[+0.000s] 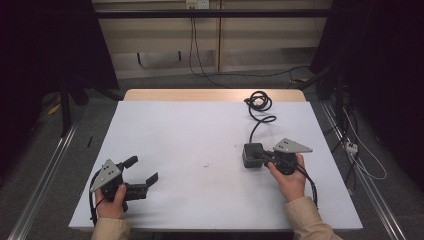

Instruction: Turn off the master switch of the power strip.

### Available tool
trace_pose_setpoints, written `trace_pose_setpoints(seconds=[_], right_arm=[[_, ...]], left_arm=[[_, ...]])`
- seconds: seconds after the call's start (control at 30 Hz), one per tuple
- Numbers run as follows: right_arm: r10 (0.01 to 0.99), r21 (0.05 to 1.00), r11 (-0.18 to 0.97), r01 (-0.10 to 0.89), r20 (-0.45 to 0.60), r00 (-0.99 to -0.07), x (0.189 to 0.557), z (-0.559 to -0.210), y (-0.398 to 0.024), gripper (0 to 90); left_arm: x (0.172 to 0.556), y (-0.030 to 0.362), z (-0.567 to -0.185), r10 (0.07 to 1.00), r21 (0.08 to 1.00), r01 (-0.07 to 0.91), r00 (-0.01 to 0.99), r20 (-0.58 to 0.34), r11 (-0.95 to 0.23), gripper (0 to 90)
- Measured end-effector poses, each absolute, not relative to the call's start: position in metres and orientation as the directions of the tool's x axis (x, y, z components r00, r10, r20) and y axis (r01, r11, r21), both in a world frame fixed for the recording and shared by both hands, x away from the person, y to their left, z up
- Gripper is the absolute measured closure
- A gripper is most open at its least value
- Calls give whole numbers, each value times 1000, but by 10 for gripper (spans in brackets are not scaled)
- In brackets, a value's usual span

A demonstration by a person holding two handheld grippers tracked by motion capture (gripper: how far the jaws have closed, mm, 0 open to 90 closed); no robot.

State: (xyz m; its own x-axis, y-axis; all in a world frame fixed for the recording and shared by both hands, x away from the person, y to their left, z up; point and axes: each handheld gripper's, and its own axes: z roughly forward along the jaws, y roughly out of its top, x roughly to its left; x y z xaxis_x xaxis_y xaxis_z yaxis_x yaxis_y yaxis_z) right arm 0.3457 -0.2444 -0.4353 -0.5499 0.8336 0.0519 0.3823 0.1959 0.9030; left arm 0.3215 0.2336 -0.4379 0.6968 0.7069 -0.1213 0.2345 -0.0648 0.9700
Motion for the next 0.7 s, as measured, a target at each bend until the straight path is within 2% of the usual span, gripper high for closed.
trace_pose_setpoints(seconds=[0.7], right_arm=[[832,900,205,386,48,-553,345,-434,-244,900]], left_arm=[[321,234,-438,706,970,233,699,-119,-66,21]])
